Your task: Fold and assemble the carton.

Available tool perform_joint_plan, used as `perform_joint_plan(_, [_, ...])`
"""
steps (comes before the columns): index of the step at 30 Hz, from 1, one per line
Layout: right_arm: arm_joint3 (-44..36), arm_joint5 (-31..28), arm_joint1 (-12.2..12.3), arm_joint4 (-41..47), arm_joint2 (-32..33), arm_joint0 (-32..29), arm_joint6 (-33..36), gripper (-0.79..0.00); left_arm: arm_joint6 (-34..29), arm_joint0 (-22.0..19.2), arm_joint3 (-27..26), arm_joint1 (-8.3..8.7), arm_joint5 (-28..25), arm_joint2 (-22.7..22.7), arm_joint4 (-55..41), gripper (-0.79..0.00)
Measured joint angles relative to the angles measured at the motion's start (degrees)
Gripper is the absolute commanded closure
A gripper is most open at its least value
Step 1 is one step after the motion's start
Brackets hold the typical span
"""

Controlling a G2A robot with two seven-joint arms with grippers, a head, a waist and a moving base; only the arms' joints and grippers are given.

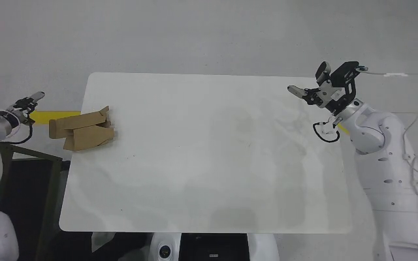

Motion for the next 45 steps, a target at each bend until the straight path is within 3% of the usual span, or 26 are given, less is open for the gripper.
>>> perform_joint_plan(16, [0.00,0.00,0.00,0.00,0.00,0.00,0.00,-0.785,-13.65,0.12,4.00,0.53,-4.20,1.19,-3.01,-0.785])
perform_joint_plan(17, [0.00,0.00,0.00,0.00,0.00,0.00,0.00,-0.785,-14.42,0.16,3.86,0.54,-4.74,1.41,-3.08,-0.730])
perform_joint_plan(19, [0.00,0.00,0.00,0.00,0.00,0.00,0.00,-0.785,-15.30,0.23,3.69,0.52,-5.47,1.76,-3.16,-0.376])
perform_joint_plan(24, [0.00,0.00,0.00,0.00,0.00,0.00,0.00,-0.785,-15.12,0.14,3.77,0.39,-5.57,2.26,-4.12,-0.240])
perform_joint_plan(27, [0.00,0.00,0.00,0.00,0.00,0.00,0.00,-0.785,-15.20,0.00,3.98,0.37,-5.67,2.27,-5.21,-0.086])
perform_joint_plan(36, [0.00,0.00,0.00,0.00,0.00,0.00,0.00,-0.785,-16.02,-0.16,3.52,0.96,-6.61,1.27,-8.29,-0.077])
perform_joint_plan(45, [0.00,0.00,0.00,0.00,0.00,0.00,0.00,-0.785,-21.61,0.36,-0.40,1.54,-10.23,-1.49,-17.62,-0.025])
